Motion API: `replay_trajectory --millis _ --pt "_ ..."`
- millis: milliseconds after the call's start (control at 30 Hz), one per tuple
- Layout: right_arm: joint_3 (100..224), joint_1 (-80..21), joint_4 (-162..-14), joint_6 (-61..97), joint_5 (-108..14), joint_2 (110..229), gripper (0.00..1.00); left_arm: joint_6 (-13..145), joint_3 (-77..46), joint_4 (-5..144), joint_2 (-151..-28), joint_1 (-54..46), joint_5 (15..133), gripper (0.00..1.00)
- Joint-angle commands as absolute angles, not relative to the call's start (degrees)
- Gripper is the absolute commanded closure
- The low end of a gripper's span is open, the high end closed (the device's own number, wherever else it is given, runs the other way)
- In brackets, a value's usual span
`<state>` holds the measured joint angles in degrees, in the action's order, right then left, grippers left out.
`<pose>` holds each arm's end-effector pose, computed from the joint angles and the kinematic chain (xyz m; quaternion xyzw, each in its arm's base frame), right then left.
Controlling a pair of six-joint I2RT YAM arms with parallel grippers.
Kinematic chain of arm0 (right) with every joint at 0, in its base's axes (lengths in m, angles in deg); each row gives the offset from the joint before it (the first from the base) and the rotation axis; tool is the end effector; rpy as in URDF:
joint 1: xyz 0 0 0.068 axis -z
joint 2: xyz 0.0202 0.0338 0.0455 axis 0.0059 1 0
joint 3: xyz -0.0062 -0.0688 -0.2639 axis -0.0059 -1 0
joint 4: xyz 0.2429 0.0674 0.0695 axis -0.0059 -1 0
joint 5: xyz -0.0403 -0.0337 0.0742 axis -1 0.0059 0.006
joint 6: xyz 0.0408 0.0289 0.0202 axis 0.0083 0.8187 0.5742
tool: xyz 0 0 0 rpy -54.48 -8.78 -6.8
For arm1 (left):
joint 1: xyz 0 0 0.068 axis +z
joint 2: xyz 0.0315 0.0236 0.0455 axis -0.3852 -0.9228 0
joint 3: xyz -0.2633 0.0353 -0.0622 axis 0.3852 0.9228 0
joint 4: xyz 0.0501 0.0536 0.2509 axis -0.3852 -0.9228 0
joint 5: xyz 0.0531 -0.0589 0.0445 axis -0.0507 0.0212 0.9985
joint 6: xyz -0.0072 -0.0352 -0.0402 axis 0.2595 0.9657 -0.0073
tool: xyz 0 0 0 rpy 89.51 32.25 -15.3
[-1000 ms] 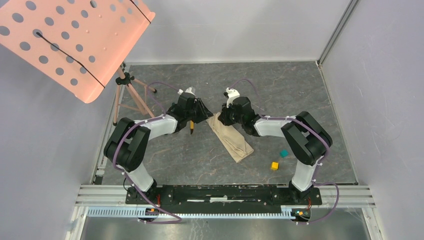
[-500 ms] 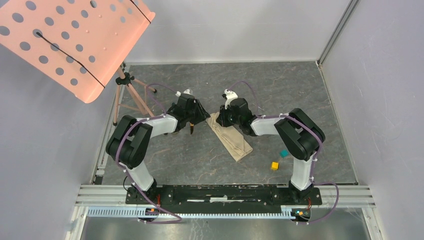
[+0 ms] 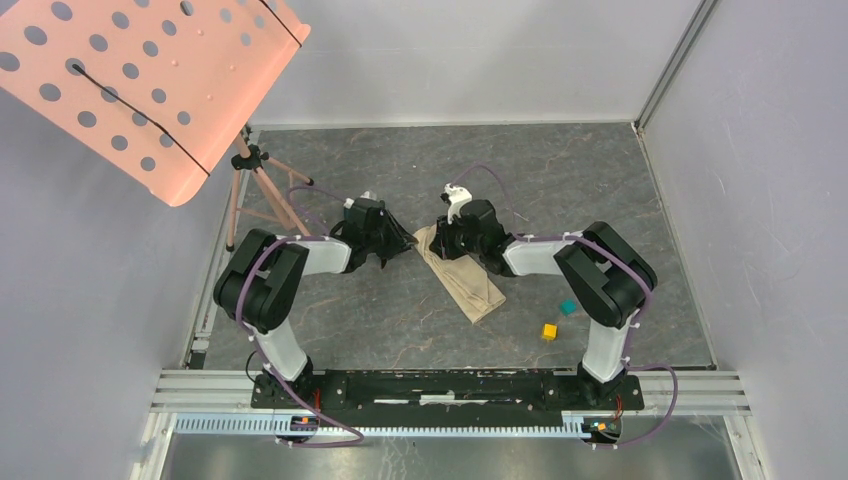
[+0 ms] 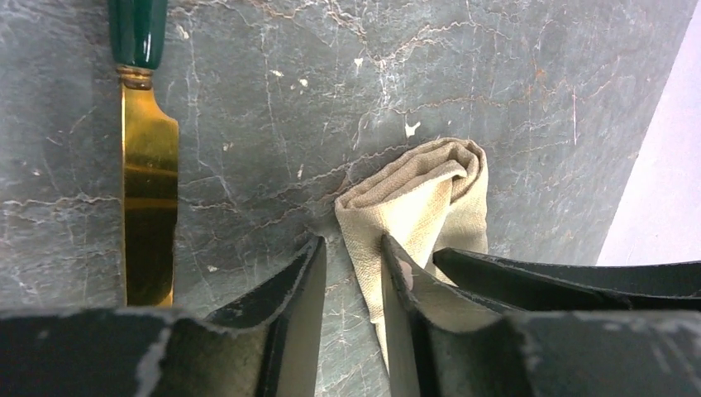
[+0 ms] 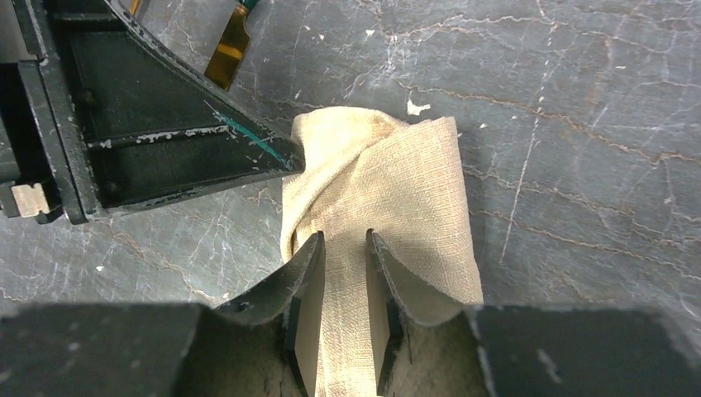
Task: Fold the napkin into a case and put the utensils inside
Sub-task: Grasp the top corner of the smaller rectangle folded napkin from the folded napkin.
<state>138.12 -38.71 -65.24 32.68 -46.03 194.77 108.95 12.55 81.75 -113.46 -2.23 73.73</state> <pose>0.2918 0.2381 0.1447 -0.1652 0.8580 0.2994 0.3833 0.3018 -0.1460 0.1336 -0.2005 0.8859 -0.3159 0.2742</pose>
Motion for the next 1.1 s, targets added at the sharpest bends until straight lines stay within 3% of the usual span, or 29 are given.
replay_trajectory --millis 0,267,467,833,1067 --pt "139.1 -39.4 -63.2 31.9 -46.1 197.1 0.73 113.9 14.5 87.5 -115.1 -2.5 71.5 0.65" --pt "142.2 -40.7 -62.5 34.0 -46.9 200.6 0.87 115.8 17.3 91.1 -115.6 -3.0 71.2 0.76" --pt "145.8 -42.5 -62.4 35.5 -46.1 202.7 0.93 117.0 19.1 93.3 -115.3 -3.8 71.7 0.8" --pt "137.9 -44.3 -62.3 31.3 -47.5 198.1 0.94 112.6 16.8 88.6 -108.7 -3.8 72.9 0.72" --pt "140.2 -43.9 -63.6 30.0 -48.0 199.3 0.84 108.1 17.4 81.8 -101.5 -3.8 75.0 0.62"
